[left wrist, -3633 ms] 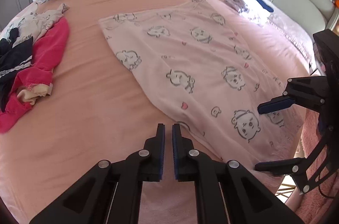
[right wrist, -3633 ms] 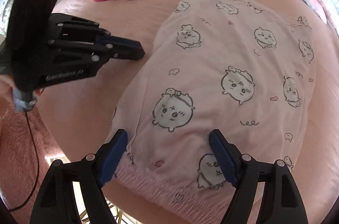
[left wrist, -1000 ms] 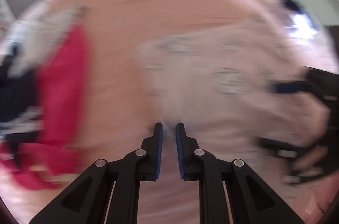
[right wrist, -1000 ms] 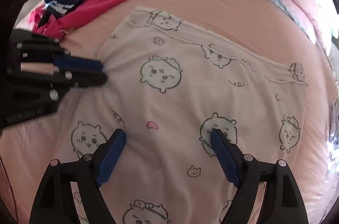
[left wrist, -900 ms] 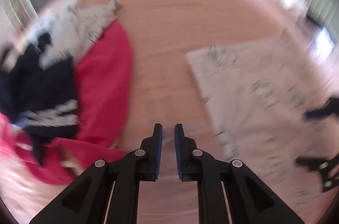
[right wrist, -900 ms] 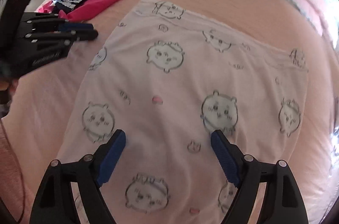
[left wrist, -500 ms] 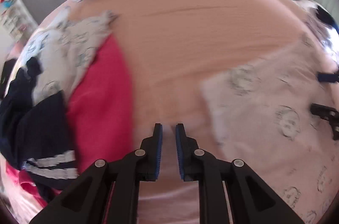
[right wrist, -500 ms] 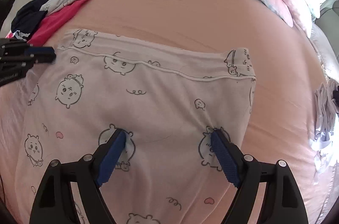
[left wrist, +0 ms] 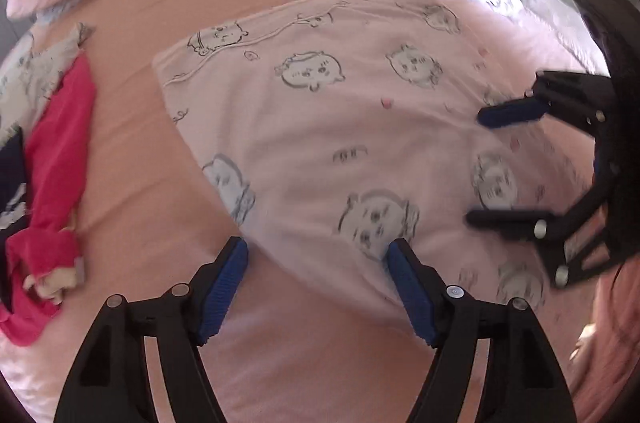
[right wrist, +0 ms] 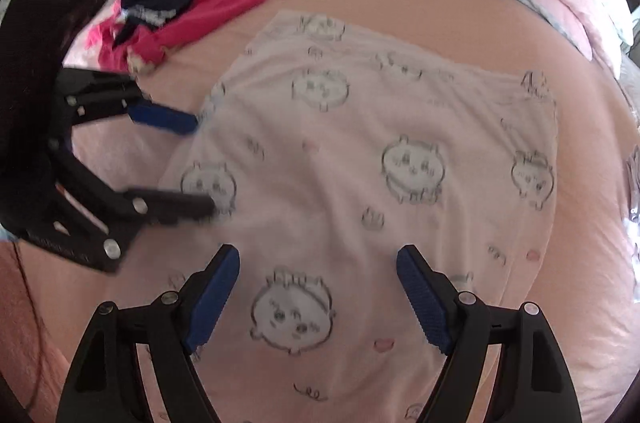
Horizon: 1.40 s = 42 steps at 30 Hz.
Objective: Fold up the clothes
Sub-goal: 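Smooth the pants flat with both open grippers toward the cuffs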
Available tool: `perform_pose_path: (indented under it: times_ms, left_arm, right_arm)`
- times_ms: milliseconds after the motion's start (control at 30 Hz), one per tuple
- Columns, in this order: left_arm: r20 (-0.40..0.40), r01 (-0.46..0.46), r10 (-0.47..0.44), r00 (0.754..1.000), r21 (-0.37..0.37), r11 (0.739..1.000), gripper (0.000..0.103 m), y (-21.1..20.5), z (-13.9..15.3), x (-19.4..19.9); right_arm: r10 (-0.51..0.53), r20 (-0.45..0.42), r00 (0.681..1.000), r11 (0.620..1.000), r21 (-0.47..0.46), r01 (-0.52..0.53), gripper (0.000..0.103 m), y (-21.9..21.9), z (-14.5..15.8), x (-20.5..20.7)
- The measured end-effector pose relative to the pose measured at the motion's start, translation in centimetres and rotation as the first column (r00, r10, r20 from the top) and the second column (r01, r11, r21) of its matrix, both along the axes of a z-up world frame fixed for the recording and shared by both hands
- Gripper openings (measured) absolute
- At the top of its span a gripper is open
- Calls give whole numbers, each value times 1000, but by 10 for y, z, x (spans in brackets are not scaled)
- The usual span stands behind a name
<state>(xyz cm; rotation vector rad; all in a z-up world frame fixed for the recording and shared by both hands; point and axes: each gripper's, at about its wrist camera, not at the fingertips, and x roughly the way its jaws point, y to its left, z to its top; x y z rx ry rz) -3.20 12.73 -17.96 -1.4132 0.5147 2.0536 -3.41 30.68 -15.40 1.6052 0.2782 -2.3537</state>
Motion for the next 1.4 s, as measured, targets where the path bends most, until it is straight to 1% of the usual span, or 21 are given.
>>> perform_pose_path:
  times_ms: [133, 167, 233, 267, 367, 467, 533, 567, 633, 700, 733, 767, 867, 933, 1033, 1100, 1133, 1167, 1200, 1233, 1400]
  left_arm:
    - [-34, 0, -4, 999, -108, 994, 73, -12, 6, 13]
    - [-54, -3, -4, 999, -123, 992, 73, -14, 8, 16]
    - [-78, -12, 3, 997, -117, 993, 73, -15, 12, 22]
    - [-75, -21, 13, 997, -111, 994, 73, -15, 12, 25]
    - [-67, -50, 43, 997, -97, 994, 73, -15, 10, 32]
    - [-68, -88, 82, 994, -104, 991, 73, -22, 11, 40]
    - [-59, -156, 151, 987, -87, 984, 73, -36, 14, 43]
    - [-52, -195, 191, 980, -75, 978, 73, -45, 15, 44]
    - [-30, -246, 245, 969, -58, 967, 73, -49, 8, 45]
    - [-14, -261, 261, 965, -47, 964, 73, -39, -1, 48]
    - [-13, -260, 259, 966, -42, 965, 73, -41, 0, 51]
    - [-13, -256, 256, 967, -34, 966, 73, -42, 0, 54]
    - [-12, -249, 249, 968, 22, 968, 73, -40, 1, 58]
    - [0, -258, 258, 966, 70, 964, 73, -35, -2, 56]
    - [14, -252, 252, 968, 111, 961, 73, -15, -7, 52]
    - [16, -215, 215, 977, 107, 971, 73, 5, -9, 53]
    - [13, -198, 198, 980, 90, 976, 73, 13, -10, 53]
    - [4, -183, 183, 983, 51, 982, 73, 20, -13, 51]
    - [1, -170, 170, 985, 28, 985, 73, 25, -15, 51]
    - [6, -164, 163, 987, 35, 986, 72, 27, -15, 51]
    - [41, -132, 128, 991, 138, 982, 72, 27, -8, 55]
  right_arm:
    - [-21, -37, 999, 999, 31, 22, 82, 22, 4, 34]
    - [-44, -35, 998, 998, 33, 45, 82, 27, 7, 39]
    - [-93, -35, 995, 994, 52, 95, 82, 33, 12, 47]
    - [-108, -39, 993, 993, 38, 109, 82, 34, 15, 51]
    - [-120, -60, 991, 990, -86, 115, 82, 26, 32, 65]
    - [-88, -53, 995, 981, -176, 77, 82, 0, 41, 73]
    - [-49, -49, 998, 977, -208, 38, 82, -26, 44, 78]
    - [-26, -52, 998, 977, -213, 14, 82, -42, 39, 76]
    - [26, -82, 996, 985, -166, -39, 82, -66, 34, 78]
    - [53, -96, 994, 996, -68, -60, 82, -85, 18, 67]
    - [56, -82, 995, 998, -10, -57, 82, -92, 6, 59]
    - [44, -66, 997, 999, 6, -44, 82, -92, -2, 55]
    - [-30, -34, 999, 998, -48, 28, 82, -73, -6, 55]
    - [-77, -25, 997, 996, -49, 76, 82, -61, -5, 56]
    - [-139, -16, 990, 989, -54, 138, 82, -46, -7, 55]
    - [-139, -6, 990, 990, -24, 139, 82, -43, -13, 55]
    - [-133, -4, 991, 991, -7, 133, 82, -42, -17, 53]
    - [-132, -5, 991, 991, -6, 132, 82, -40, -16, 55]
    - [-137, -10, 991, 990, -21, 136, 82, -39, -13, 58]
    - [-139, -16, 990, 989, -44, 138, 82, -38, -9, 59]
    - [-98, -51, 994, 982, -170, 88, 82, -43, 15, 65]
